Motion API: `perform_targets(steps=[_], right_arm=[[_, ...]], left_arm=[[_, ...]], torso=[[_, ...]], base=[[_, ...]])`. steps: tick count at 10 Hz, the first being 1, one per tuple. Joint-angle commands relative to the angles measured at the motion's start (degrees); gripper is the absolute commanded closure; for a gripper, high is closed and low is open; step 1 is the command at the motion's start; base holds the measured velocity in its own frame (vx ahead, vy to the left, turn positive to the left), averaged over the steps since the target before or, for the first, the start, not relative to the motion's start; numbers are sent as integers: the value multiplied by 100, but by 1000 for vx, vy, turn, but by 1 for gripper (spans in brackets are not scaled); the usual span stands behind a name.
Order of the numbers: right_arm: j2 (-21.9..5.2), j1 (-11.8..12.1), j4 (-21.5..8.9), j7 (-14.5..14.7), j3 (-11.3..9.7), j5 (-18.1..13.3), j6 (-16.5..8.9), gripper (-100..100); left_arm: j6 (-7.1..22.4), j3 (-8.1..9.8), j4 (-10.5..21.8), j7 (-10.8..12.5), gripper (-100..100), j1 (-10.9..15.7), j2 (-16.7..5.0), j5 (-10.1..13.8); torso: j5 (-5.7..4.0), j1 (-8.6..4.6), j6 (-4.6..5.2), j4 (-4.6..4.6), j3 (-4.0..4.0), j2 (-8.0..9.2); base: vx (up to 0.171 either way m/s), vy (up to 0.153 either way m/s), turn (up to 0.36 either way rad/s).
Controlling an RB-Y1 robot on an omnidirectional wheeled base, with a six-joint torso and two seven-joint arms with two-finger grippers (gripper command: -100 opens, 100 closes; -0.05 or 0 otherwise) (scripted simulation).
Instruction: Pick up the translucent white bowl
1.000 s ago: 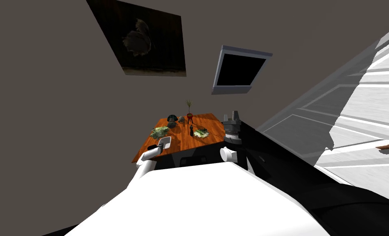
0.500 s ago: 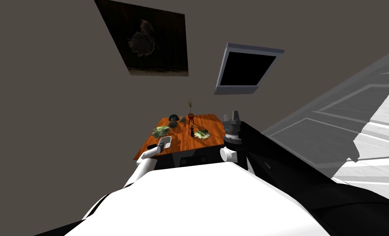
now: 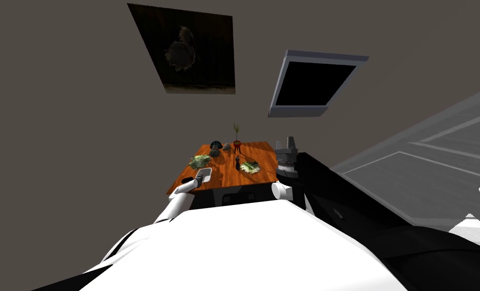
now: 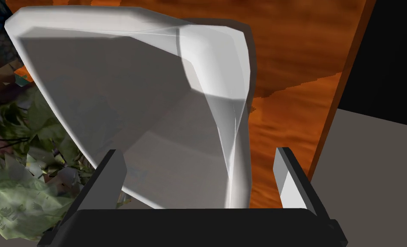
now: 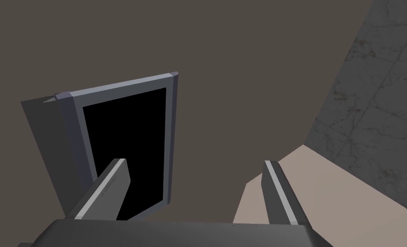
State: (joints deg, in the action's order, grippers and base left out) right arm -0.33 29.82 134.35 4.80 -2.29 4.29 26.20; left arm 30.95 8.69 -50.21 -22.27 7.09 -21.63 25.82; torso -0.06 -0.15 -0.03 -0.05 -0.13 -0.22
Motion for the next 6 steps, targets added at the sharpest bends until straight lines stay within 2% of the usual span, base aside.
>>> perform_targets(steps=[1,2,4,5,6], right_arm=[[0,0,0,0,0,0,0,0],[0,-1,0,0,0,0,0,0],[0,-1,0,0,0,0,0,0],[0,-1,0,0,0,0,0,0],[0,0,0,0,0,0,0,0]], left_arm=[[-98,-90,246,-171,-100,50,-95,286],[-269,-269,480,-410,-100,208,-270,470],[-269,-269,594,-425,-100,208,-270,683],[-440,-448,863,-678,-100,365,-445,910],[-440,-448,943,-678,-100,365,-445,1046]], torso=[[0,0,0,0,0,0],[1,1,3,0,2,4],[1,0,3,0,2,5],[2,8,4,2,6,11],[2,8,0,1,4,7]], base=[[35,-57,82],[39,-57,167],[25,-47,49],[30,-39,164],[32,-52,116]])
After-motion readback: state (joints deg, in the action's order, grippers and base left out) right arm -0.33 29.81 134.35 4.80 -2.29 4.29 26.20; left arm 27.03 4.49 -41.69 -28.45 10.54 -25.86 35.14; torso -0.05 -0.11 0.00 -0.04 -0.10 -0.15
